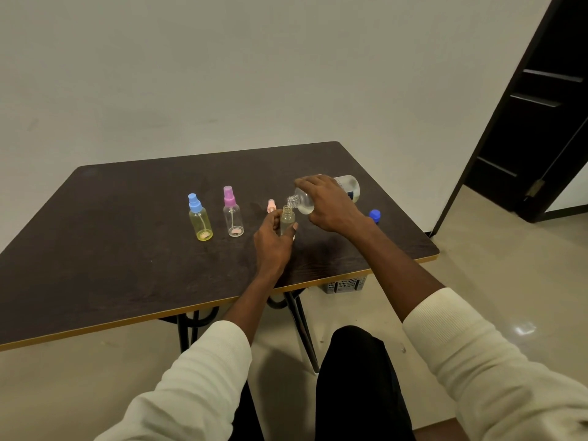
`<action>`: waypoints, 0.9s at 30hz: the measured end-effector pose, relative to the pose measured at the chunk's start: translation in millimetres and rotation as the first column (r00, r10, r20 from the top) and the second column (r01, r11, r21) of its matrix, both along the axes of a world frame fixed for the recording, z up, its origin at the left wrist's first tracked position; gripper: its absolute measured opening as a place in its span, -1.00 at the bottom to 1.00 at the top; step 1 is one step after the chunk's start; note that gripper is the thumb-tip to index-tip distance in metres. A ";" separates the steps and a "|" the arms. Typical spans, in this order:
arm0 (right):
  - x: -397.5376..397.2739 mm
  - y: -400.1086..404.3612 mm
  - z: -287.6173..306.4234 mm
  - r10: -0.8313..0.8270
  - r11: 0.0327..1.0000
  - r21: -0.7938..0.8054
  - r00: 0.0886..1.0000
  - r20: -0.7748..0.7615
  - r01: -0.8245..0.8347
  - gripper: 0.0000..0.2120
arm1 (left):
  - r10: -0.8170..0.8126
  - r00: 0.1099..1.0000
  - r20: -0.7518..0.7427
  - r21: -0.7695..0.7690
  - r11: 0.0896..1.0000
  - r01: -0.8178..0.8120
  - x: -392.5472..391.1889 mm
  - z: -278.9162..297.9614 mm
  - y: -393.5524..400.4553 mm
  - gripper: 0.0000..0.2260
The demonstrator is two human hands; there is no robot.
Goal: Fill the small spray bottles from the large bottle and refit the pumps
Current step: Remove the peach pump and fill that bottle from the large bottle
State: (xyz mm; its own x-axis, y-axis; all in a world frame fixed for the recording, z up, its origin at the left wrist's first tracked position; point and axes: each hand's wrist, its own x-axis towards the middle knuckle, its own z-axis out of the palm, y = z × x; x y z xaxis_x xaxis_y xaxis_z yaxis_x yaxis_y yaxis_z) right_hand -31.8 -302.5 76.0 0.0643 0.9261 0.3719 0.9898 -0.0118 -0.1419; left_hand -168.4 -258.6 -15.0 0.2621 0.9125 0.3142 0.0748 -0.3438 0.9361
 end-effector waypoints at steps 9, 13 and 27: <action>0.6 1.0 -0.9 0.004 1.000 0.010 1.000 0.010 -0.004 -0.30 | 0.003 1.000 -0.001 0.001 1.000 -0.003 0.2 -0.5 0.6 -0.65; 0.2 1.0 -0.1 0.000 1.000 0.002 1.000 0.005 0.000 -0.29 | 0.004 1.000 -0.012 0.001 1.000 -0.004 -0.2 -1.1 1.8 -0.65; 0.9 1.0 -0.9 -0.002 1.000 -0.001 1.000 0.005 0.002 -0.29 | 0.009 1.000 -0.010 -0.007 1.000 -0.009 0.6 -0.8 1.9 -0.65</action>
